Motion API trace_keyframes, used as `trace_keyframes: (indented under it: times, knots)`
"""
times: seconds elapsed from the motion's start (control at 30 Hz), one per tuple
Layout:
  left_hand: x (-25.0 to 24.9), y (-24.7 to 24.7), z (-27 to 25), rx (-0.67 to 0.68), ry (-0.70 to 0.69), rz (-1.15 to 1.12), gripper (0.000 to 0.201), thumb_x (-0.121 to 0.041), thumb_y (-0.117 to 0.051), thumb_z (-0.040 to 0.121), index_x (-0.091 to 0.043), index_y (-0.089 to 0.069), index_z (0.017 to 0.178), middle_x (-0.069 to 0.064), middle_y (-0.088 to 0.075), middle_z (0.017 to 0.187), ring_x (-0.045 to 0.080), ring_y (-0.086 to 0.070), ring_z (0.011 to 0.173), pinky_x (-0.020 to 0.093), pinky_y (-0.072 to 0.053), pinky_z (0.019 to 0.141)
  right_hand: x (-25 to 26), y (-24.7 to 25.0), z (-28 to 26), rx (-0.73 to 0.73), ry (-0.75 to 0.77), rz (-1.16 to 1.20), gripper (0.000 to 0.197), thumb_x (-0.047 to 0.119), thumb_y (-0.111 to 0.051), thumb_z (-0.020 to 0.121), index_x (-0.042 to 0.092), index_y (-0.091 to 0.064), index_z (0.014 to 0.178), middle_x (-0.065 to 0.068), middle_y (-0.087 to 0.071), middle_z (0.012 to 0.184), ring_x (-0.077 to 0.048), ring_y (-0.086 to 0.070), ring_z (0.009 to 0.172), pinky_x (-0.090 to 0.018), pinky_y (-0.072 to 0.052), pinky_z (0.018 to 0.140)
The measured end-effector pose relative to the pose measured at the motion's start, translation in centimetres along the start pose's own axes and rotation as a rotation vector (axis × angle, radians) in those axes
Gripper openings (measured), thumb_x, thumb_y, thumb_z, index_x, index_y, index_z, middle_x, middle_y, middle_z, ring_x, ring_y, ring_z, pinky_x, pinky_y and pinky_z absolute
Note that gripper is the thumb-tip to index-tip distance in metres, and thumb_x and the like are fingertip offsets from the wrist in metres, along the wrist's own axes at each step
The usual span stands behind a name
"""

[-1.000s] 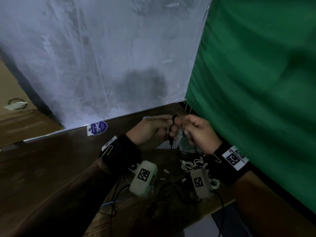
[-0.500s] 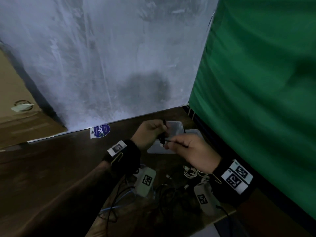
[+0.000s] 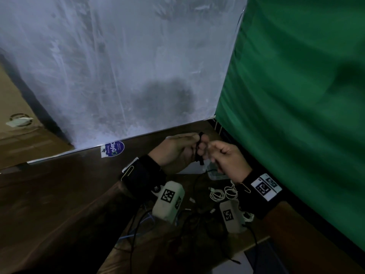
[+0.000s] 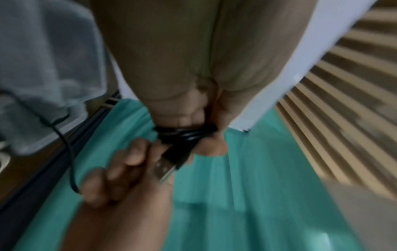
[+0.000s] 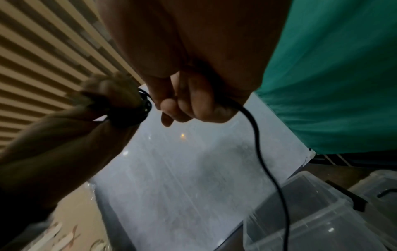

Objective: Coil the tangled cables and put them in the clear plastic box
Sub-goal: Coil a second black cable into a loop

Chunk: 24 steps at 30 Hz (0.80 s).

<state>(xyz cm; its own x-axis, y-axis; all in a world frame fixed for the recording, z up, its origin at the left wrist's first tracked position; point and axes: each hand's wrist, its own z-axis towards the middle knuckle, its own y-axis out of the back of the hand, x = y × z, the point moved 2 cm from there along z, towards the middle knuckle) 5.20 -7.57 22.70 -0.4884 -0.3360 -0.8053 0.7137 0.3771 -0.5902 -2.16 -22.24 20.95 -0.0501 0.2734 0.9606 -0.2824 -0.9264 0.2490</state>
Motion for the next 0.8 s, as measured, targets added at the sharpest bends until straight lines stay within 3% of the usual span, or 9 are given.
trace_keyframes:
  times: [0.13,0.2,0.3,0.37,0.43,0.5,0.6,0.67,0.8]
  knots:
    - [0.9,1.6,0.5,-0.193,-0.077,-0.065,0.027,-0.011,-0.032,0.102,-0.001,-0.056,0.106,0.008,-0.061,0.081,0.019,-0.061,0.078,0.029,-0.052,0.078,-1.2,-2.0,-1.1,0.105,-0.055,-0.182,0.042,0.005,-0.053,0.094,0.027,-0.062,0.059,0.012,-0.052,0.05,0.001,-0.048,0.046,-0.016,-0.038,0.053]
    - [1.1,2.3,0.5,-0.28,-0.123,-0.034,0.027,-0.01,-0.031,0.102,-0.003,-0.056,0.105,0.008,-0.059,0.081,0.021,-0.056,0.08,0.03,-0.049,0.079,-1.4,-2.8,-1.6,0.166,-0.074,-0.274,0.031,0.013,-0.054,0.097,0.032,-0.069,0.077,0.013,-0.061,0.065,0.0,-0.057,0.063,-0.019,-0.044,0.066]
    - [0.7,3.1,0.4,-0.409,-0.18,0.003,0.021,-0.006,-0.034,0.101,0.001,-0.053,0.105,0.01,-0.056,0.083,0.021,-0.054,0.078,0.031,-0.047,0.081,-0.5,-3.5,-2.8,0.268,-0.007,-0.297,0.019,0.02,-0.055,0.099,0.016,-0.073,0.106,0.01,-0.073,0.092,-0.001,-0.066,0.084,-0.017,-0.049,0.077]
    - [0.2,3.5,0.1,-0.478,-0.203,0.23,0.021,-0.006,-0.04,0.101,0.004,-0.058,0.104,0.012,-0.059,0.085,0.02,-0.056,0.077,0.033,-0.047,0.082,0.7,-3.0,-3.4,0.271,0.042,-0.249,0.019,0.02,-0.055,0.099,0.014,-0.073,0.103,0.018,-0.072,0.081,0.003,-0.066,0.074,-0.014,-0.048,0.068]
    - [0.2,3.3,-0.3,-0.44,-0.168,0.577,0.024,-0.009,-0.045,0.1,0.008,-0.062,0.1,0.018,-0.062,0.086,0.023,-0.059,0.077,0.037,-0.05,0.079,1.9,-2.1,-3.2,0.264,0.062,-0.223,0.019,0.018,-0.054,0.1,0.012,-0.072,0.1,0.025,-0.062,0.059,0.007,-0.056,0.056,-0.007,-0.037,0.054]
    - [0.4,2.3,-0.7,-0.324,-0.1,0.781,0.029,-0.013,-0.045,0.101,0.007,-0.065,0.094,0.022,-0.064,0.085,0.028,-0.059,0.078,0.045,-0.05,0.079,3.1,-1.0,-2.5,0.221,0.116,-0.225,0.019,0.015,-0.055,0.099,0.009,-0.072,0.095,0.021,-0.063,0.06,0.006,-0.057,0.057,-0.008,-0.038,0.057]
    - [0.7,0.4,-1.2,-0.2,0.017,0.665,0.028,-0.008,-0.039,0.101,-0.002,-0.066,0.094,0.016,-0.064,0.087,0.029,-0.057,0.082,0.046,-0.047,0.084,3.8,0.9,-1.3,0.13,0.184,-0.209,0.02,0.014,-0.058,0.097,0.007,-0.072,0.084,0.001,-0.075,0.078,-0.012,-0.071,0.078,-0.026,-0.053,0.078]
    - [0.7,-0.9,-1.4,-0.096,0.048,0.616,0.028,-0.004,-0.037,0.1,-0.003,-0.065,0.096,0.011,-0.063,0.084,0.022,-0.057,0.078,0.034,-0.049,0.076,3.5,1.7,-0.9,0.105,0.177,-0.18,0.019,0.014,-0.06,0.096,0.005,-0.068,0.081,-0.006,-0.075,0.078,-0.023,-0.072,0.08,-0.034,-0.055,0.083]
    - [0.8,-1.2,-1.5,-0.046,0.085,0.416,0.025,-0.004,-0.036,0.099,0.002,-0.061,0.098,0.006,-0.064,0.077,0.016,-0.059,0.069,0.03,-0.049,0.07,1.9,2.3,-0.4,0.061,0.156,-0.093,0.014,0.014,-0.061,0.096,0.005,-0.066,0.088,-0.004,-0.07,0.073,-0.018,-0.065,0.069,-0.027,-0.051,0.072]
